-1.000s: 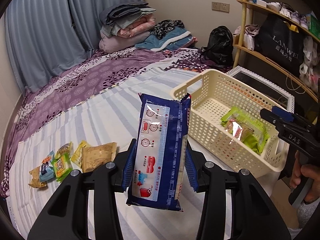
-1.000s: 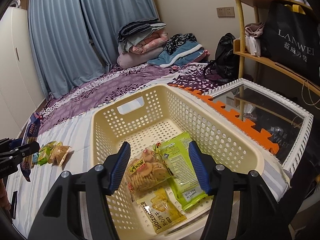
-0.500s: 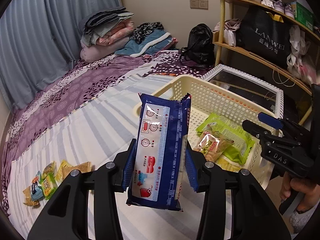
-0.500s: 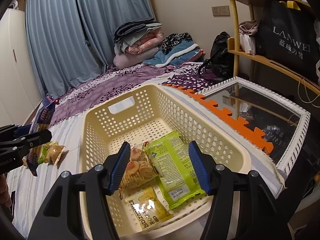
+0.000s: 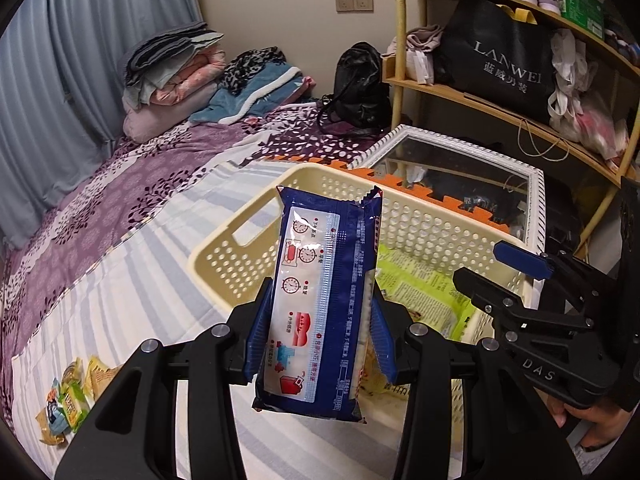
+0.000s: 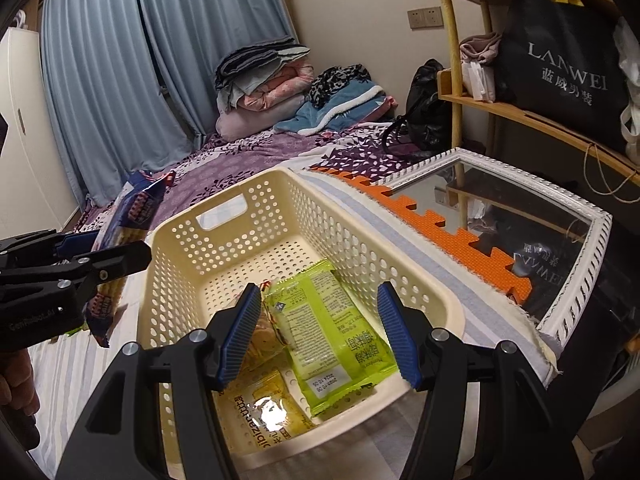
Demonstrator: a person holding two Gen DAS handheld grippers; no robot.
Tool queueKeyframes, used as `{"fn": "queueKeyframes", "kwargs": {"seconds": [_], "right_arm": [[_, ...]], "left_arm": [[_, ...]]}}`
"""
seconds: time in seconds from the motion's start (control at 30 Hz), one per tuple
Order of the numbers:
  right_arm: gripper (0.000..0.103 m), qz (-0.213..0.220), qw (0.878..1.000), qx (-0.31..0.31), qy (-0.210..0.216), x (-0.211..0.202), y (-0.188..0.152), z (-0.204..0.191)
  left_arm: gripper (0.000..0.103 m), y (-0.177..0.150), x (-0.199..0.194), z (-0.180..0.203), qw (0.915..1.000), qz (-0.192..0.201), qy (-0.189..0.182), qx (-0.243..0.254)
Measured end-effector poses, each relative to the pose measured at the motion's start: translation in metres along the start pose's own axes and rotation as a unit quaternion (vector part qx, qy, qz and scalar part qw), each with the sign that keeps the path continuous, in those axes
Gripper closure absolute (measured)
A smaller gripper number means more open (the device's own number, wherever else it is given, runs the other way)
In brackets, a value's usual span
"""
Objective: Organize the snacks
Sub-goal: 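Lower the wafer pack over the basket and open the left tool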
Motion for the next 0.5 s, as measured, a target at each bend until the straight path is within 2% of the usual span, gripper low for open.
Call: {"fn": "queueKeyframes", "kwargs": {"seconds": [0.2,0.23,0.27,0.3,0.5], "right_arm": [[0.042,0.0,1.0,0.007,-0.007,0.0011,0.0013,0.0069],[0.042,0.0,1.0,0.008,-0.008,0.0015,0.0014,0.0075],[0.042,-0.001,1.0,0.008,-0.008,0.0023,0.0012,0.0079],[0.042,-0.002,1.0,0.008,-0.008,0.0029,0.0009,0.0072],[0.042,-0.003,1.0,0.006,-0.006,0.0039,0.0012,0.0053]], "left_arm": [[0.056,0.0051,0.0106,0.0082,0.9999,-0.003,-0.012,-0.002],[0.048,0.0054,0.0116,0.0081,0.9999,-0.004,-0.013,-0.005],[0.034,0.0053,0.0117,0.0071,0.9999,-0.003,-0.012,-0.007],[0.03,0.0061,0.0118,0.0063,0.9999,0.0,-0.008,-0.009],[0.019,0.0058,0.0106,-0.0009,0.9999,0.003,0.011,-0.011]]}}
Point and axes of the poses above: each gripper's, at about its wrist camera, not at the fingertips, and x roughly the way its jaws point, z to its right, y to its top, the point moved 3 cm from there along x, roughly the way its jaws point, and after that the axes turned 6 degrees about z, right-handed, at the moved point
